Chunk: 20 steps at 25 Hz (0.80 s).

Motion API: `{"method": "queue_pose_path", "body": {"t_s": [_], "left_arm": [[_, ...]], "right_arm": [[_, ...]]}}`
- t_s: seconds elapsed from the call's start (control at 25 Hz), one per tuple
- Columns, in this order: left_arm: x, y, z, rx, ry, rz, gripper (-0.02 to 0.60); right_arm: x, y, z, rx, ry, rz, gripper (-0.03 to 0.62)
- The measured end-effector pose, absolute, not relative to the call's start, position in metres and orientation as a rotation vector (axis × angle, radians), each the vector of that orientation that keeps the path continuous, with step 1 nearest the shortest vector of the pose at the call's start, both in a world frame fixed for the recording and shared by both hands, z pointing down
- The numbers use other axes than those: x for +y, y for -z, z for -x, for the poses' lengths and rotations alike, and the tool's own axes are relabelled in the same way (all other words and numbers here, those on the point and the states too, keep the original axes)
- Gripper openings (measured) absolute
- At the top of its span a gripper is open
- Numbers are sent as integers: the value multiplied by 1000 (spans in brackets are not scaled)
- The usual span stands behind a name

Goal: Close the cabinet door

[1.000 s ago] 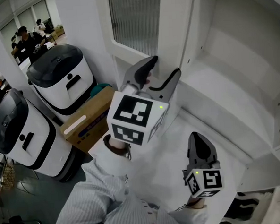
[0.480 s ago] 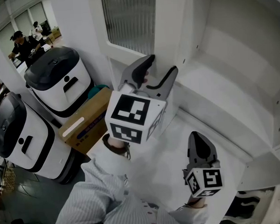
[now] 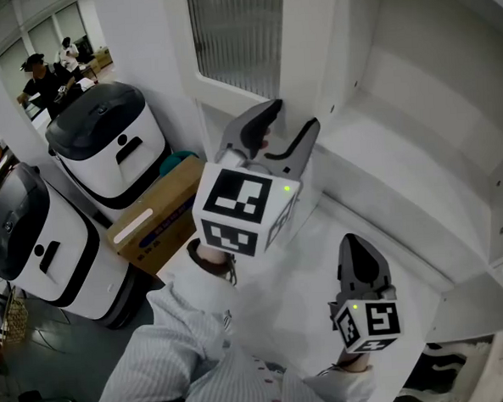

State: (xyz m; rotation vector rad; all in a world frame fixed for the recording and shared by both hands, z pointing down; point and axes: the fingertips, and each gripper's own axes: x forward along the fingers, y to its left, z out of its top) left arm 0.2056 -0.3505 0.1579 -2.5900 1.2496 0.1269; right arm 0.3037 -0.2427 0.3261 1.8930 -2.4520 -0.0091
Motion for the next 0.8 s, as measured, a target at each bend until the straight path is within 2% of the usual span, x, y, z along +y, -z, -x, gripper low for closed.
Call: {"method": "queue_pose_path", "body": {"t_s": [0.48, 0.8], "left_arm": [[-314, -160, -202, 1201, -105, 2605, 175], [-280, -197, -205, 1174, -78, 2704, 129]], "right_arm": [[-224, -315, -300, -2463, 47, -1898, 12], [-211, -311, -292, -2478, 69, -1875, 12]]}}
